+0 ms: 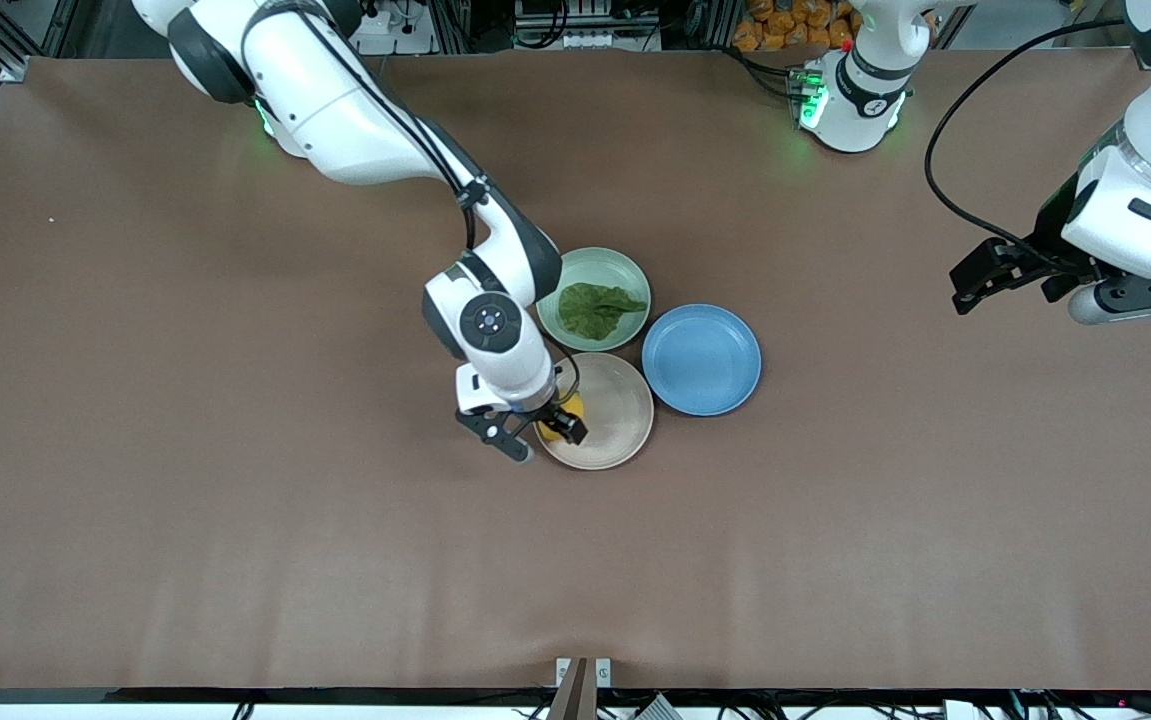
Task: Place lemon and lettuce in plates
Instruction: 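Lower the lemon onto the cream plate and open the right gripper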
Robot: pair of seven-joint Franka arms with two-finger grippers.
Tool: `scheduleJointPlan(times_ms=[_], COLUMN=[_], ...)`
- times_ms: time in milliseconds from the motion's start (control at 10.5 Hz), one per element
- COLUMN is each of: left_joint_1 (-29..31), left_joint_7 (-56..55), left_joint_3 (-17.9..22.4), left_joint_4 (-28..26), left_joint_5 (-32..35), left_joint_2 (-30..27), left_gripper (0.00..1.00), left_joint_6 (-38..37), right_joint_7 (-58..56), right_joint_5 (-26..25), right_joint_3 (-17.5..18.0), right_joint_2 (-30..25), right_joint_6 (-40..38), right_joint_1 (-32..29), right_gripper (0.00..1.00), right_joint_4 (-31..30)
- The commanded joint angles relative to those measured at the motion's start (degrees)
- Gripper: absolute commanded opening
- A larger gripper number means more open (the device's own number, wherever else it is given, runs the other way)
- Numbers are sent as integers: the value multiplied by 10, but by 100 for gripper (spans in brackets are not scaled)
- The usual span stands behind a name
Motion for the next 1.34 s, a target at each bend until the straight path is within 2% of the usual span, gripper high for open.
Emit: scheduleJointPlan(times_ms=[0,287,574,765,1243], left_joint_1=[-61,-56,-56,-56,-55], left_joint_7=[17,17,24,71,118], left_joint_3=[68,62,62,64,69], left_joint_4=[-14,-11,-11,-10,-10], left_joint_5=[-17,-30,-33,-30,-27], left_joint_2=[-17,-17,-17,-19,-26], left_gripper=[100,100,100,100,100], left_joint_6=[-5,-14,-15,-23,-52], right_joint_7=[-5,-56,-164,-261,-469], right_joint_5=[8,8,8,7,-11], right_joint_3=[29,64,65,64,55], right_joint_2=[-11,-26,-55,-74,-147], right_joint_6=[-68,-140,-242,-309,-412], right_joint_1=[-39,-93,-139,-170,-263], right_gripper=[100,100,100,100,100], right_joint_4=[35,35,35,35,28])
